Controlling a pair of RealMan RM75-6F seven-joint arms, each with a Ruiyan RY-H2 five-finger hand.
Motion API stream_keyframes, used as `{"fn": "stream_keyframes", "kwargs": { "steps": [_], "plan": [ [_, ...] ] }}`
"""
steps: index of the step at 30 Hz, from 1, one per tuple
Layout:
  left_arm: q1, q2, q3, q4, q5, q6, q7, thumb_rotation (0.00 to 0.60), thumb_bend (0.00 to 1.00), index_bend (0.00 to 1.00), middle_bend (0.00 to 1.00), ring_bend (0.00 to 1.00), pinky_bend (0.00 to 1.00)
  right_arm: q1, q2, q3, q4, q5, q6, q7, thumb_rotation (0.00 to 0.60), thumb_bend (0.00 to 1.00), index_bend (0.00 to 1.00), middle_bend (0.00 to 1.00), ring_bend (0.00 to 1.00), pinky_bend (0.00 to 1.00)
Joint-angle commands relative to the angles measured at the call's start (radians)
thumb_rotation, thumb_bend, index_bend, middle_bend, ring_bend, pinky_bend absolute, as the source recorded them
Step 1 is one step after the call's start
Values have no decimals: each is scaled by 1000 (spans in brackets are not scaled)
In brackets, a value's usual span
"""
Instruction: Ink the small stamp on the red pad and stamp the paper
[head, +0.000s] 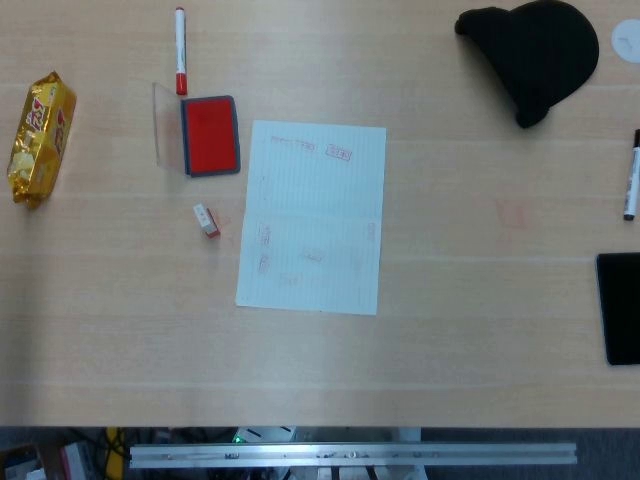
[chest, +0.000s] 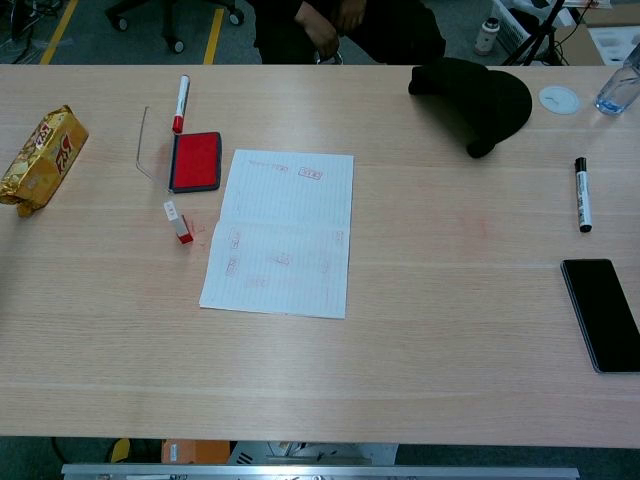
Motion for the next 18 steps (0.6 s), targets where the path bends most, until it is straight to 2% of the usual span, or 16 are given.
{"fn": "stream_keyframes", "kwargs": {
  "steps": [1, 10, 18],
  "plan": [
    [2, -2, -2, 7, 1, -1, -8, 600, 235, 185, 412, 434, 550, 0, 0, -1, 3, -1, 0, 1, 600, 54, 299, 377, 341, 480],
    [-29, 8, 15, 47, 128, -22, -100, 600, 235, 233, 463, 458, 597, 6, 8, 9, 4, 0, 5, 7, 600, 54, 299, 377, 340, 480],
    [-143, 11, 36, 88, 278, -136, -139, 600, 234, 255, 594, 612, 854, 16, 13, 8, -17, -7, -5, -14, 600, 53, 300, 377, 341, 480]
  ]
}}
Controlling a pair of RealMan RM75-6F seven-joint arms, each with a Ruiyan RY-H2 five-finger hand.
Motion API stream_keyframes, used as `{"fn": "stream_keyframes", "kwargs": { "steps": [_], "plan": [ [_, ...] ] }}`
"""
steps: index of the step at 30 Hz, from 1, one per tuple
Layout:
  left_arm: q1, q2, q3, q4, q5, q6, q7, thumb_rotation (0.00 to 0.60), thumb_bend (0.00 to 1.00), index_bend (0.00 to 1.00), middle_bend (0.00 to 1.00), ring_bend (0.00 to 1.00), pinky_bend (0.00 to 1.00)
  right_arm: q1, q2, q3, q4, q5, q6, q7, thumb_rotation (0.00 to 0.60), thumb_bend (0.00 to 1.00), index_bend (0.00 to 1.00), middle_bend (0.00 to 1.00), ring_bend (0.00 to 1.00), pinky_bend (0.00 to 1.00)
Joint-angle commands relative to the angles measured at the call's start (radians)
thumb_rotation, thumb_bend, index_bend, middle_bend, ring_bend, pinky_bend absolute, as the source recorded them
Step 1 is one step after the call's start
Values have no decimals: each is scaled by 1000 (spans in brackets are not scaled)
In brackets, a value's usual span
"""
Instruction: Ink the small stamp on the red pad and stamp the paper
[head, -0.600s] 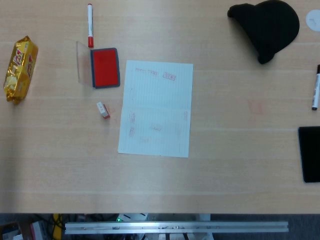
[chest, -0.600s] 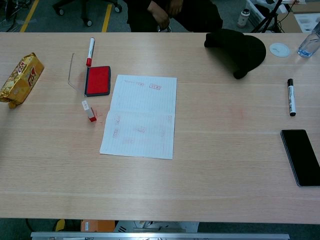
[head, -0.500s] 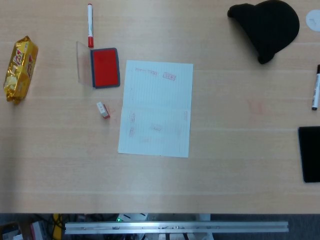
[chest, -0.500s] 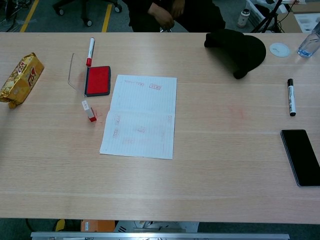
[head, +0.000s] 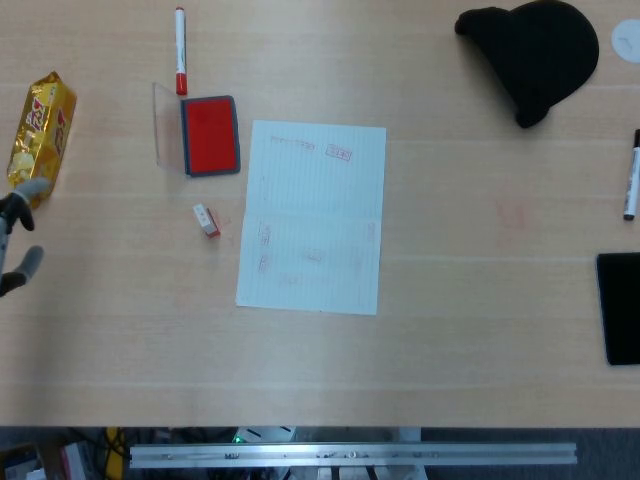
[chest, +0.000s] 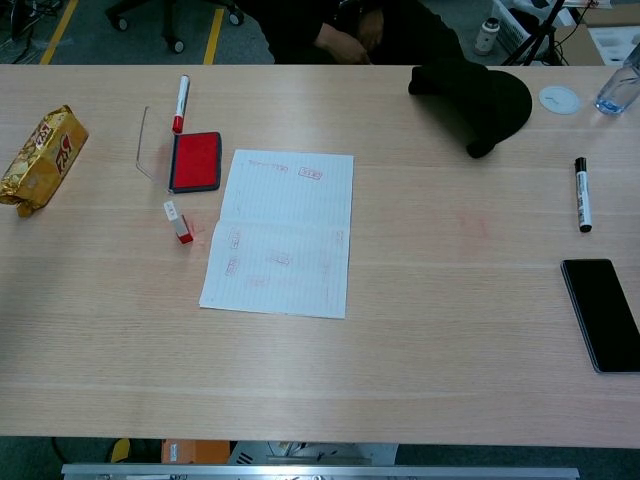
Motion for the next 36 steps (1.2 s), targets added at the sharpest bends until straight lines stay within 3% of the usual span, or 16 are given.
{"fn": "stream_keyframes", "kwargs": {
  "steps": [1, 7, 14, 18, 36],
  "plan": [
    [-68, -6, 10, 26, 60, -70, -15, 600, 234, 255, 618, 632, 872, 2, 1, -1, -5, -3, -2, -5, 600, 53, 299, 377, 341, 480],
    [-169, -47, 11, 74, 121, -175, -7, 600, 235, 254, 710, 752, 934, 2, 7, -1, -13, 0, -1, -14, 600, 54, 299, 377, 341, 480],
    [-284, -117, 20, 156, 173, -296, -6, 600, 235, 254, 941, 985, 1000, 3, 10, -2, -21, 5, -6, -24, 600, 54, 300, 377, 341, 480],
    [-339, -164, 22, 211, 190, -345, 16, 600, 234, 258, 999, 1000, 1000, 4, 13, -3, -28, 9, -10, -33, 600, 54, 299, 377, 341, 480],
    [-481, -308, 52, 413, 221, -435, 81, 600, 234, 312, 1000, 1000, 1000, -7, 24, -7, -52, 30, -10, -60, 600, 54, 299, 377, 341, 481]
  ]
}}
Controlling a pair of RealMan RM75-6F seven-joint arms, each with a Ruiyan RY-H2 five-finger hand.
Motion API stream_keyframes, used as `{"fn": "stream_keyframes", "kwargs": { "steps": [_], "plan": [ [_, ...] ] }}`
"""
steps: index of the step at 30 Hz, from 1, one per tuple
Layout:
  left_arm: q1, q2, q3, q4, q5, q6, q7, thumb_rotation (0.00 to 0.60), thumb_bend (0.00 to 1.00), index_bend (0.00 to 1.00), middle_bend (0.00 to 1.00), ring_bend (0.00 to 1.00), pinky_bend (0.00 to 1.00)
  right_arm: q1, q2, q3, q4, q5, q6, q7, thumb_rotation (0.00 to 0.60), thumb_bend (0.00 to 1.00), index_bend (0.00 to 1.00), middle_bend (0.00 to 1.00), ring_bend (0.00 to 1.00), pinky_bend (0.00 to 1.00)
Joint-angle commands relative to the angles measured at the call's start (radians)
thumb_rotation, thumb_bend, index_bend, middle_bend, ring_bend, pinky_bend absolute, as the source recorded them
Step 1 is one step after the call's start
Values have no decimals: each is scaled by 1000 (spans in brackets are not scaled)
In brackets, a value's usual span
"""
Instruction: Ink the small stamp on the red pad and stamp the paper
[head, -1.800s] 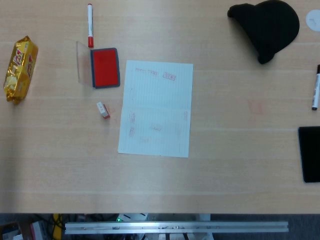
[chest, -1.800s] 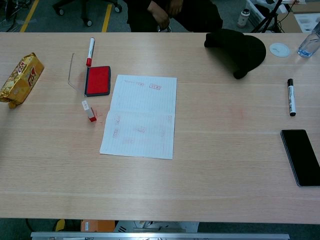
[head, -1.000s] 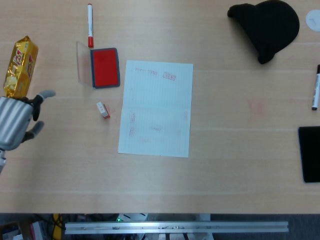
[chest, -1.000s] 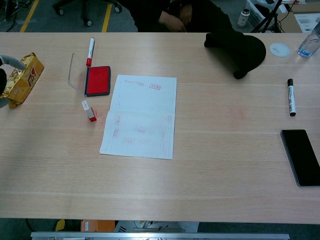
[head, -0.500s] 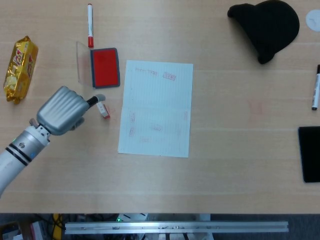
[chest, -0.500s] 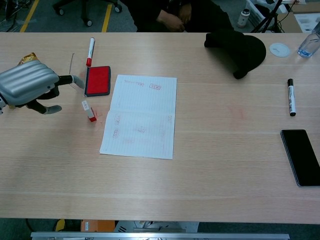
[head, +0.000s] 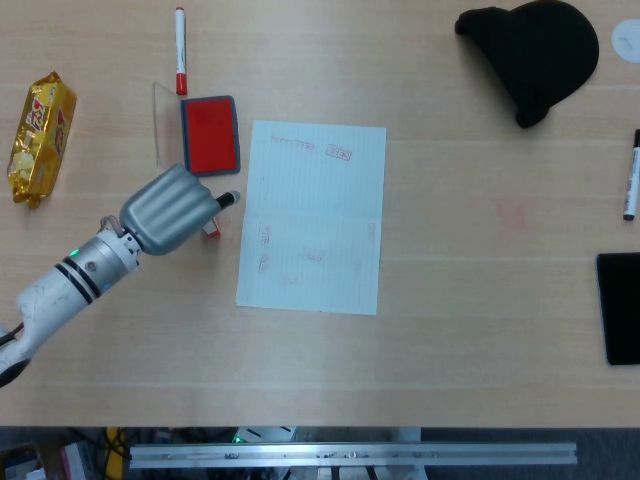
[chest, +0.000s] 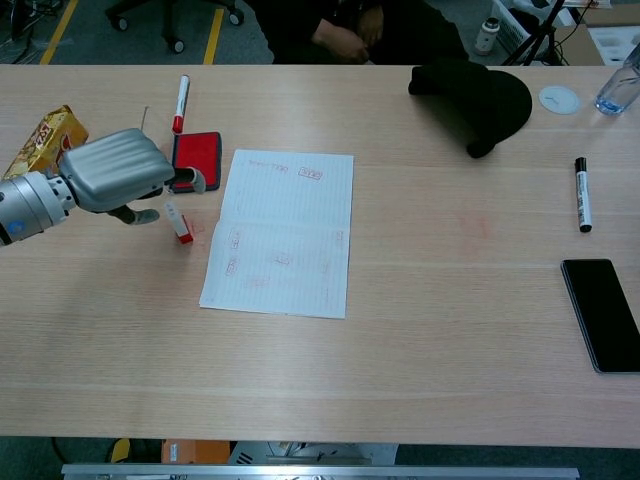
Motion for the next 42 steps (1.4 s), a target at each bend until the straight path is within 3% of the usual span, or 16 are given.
{"fn": "stream_keyframes", "kwargs": {
  "steps": [1, 26, 42],
  "plan": [
    [-12, -12, 4, 10, -21, -23, 21, 600, 233, 312, 1000, 1000, 1000, -2, 0, -1, -1, 1, 2, -1, 600, 54, 299, 377, 341, 481],
    [12, 9, 79, 5, -121, -75, 64, 600, 233, 336, 1000, 1000, 1000, -6, -5, -4, -3, 2, -1, -9, 600, 53, 300, 377, 341, 481],
    [13, 9, 59, -80, -188, -90, 137, 600, 233, 364, 1000, 1000, 1000, -14, -5, -7, 10, 6, 3, 2, 600, 54, 299, 377, 341, 481]
  ]
}}
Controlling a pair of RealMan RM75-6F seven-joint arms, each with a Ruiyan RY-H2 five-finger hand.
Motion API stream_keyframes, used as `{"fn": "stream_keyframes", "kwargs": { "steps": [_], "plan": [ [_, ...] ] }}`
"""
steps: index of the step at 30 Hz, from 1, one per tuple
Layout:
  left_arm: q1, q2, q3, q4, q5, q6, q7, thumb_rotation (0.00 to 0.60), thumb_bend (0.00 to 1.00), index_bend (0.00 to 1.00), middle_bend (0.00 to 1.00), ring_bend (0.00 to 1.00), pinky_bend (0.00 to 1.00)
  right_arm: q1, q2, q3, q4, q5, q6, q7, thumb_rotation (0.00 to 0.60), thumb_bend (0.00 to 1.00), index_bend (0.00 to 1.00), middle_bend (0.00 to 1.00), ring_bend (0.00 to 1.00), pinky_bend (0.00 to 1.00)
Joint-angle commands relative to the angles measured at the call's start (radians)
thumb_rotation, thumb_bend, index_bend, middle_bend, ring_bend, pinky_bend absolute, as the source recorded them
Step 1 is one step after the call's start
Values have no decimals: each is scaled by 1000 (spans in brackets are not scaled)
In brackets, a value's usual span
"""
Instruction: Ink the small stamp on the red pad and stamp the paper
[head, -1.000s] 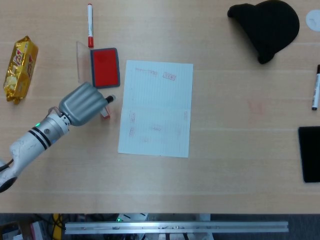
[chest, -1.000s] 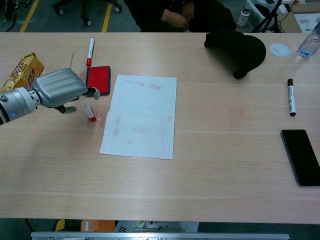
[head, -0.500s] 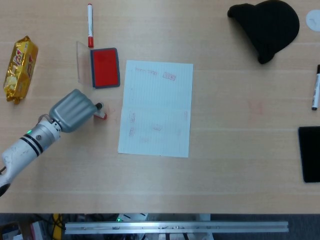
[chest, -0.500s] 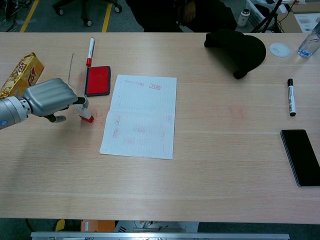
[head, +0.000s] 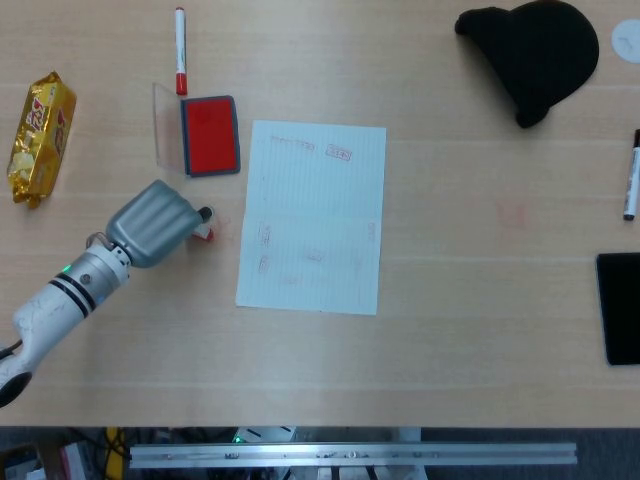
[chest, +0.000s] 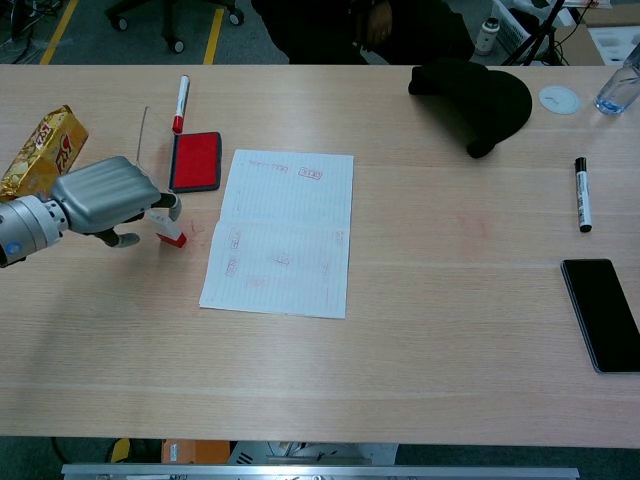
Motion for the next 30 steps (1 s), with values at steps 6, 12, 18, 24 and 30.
{"fn": "stream_keyframes", "kwargs": {
  "steps": [6, 12, 18, 24, 30],
  "plan": [
    [3, 13, 4, -49, -24, -12, 56, 600, 233, 364, 1000, 1000, 1000, -4, -1, -2, 9, -1, 3, 11, 600, 53, 299, 377, 341, 481],
    [10, 32, 9, -74, -43, -17, 88, 600, 233, 365, 1000, 1000, 1000, -5, -2, -3, 14, -5, 5, 16, 600, 54, 299, 377, 340, 481],
    [22, 34, 8, -80, -54, -2, 94, 600, 233, 381, 1000, 1000, 1000, -9, -3, -5, 18, -7, 8, 22, 600, 54, 299, 377, 341, 481],
    [29, -1, -4, -56, -59, 22, 97, 600, 233, 432, 1000, 1000, 1000, -14, 1, -6, 20, -11, 16, 29, 600, 54, 299, 377, 341, 481],
    [32, -33, -9, -27, -65, 27, 115, 600, 233, 459, 1000, 1000, 1000, -18, 4, -7, 22, -11, 20, 35, 600, 54, 300, 377, 341, 481]
  ]
}}
